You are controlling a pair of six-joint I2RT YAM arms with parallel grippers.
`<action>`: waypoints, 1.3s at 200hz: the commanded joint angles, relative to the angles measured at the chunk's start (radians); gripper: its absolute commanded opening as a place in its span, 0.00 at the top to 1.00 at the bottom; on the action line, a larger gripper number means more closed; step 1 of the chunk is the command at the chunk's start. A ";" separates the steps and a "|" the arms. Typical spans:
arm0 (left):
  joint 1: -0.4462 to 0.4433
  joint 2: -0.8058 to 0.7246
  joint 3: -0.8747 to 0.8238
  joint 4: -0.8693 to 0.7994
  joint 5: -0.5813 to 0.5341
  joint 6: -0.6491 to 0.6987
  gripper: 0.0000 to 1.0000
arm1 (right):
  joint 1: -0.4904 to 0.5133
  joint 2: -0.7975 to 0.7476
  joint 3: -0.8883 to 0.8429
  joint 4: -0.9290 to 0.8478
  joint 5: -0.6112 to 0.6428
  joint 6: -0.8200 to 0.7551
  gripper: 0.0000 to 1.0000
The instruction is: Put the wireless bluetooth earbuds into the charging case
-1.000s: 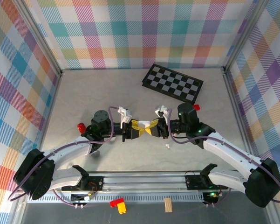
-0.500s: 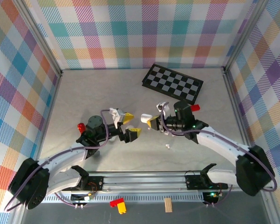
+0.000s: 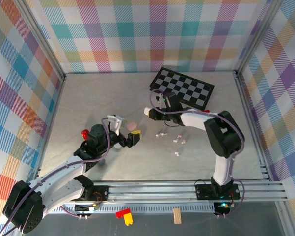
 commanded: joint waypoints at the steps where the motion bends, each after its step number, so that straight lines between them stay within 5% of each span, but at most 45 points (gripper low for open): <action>1: 0.008 -0.019 -0.007 -0.071 -0.092 -0.005 0.00 | -0.006 0.095 0.104 -0.050 0.038 0.098 0.89; 54: 0.008 0.004 0.024 -0.169 -0.152 -0.007 0.00 | -0.005 0.257 0.268 -0.077 0.027 0.155 0.84; 103: 0.008 0.070 0.164 -0.404 -0.236 -0.033 0.00 | -0.006 0.185 0.262 -0.122 0.104 0.101 0.42; 127: 0.008 0.143 0.266 -0.569 -0.248 -0.019 0.00 | -0.006 0.097 0.213 -0.120 0.133 0.067 0.32; 181: 0.008 0.322 0.464 -0.863 -0.211 0.037 0.06 | 0.000 -0.174 -0.083 -0.034 0.162 0.056 0.29; 216: 0.008 0.506 0.610 -1.105 -0.307 -0.002 0.08 | 0.000 -0.356 -0.271 -0.065 0.210 0.061 0.28; 260: 0.008 0.610 0.603 -1.165 -0.399 -0.046 0.12 | -0.001 -0.491 -0.380 -0.139 0.268 0.040 0.27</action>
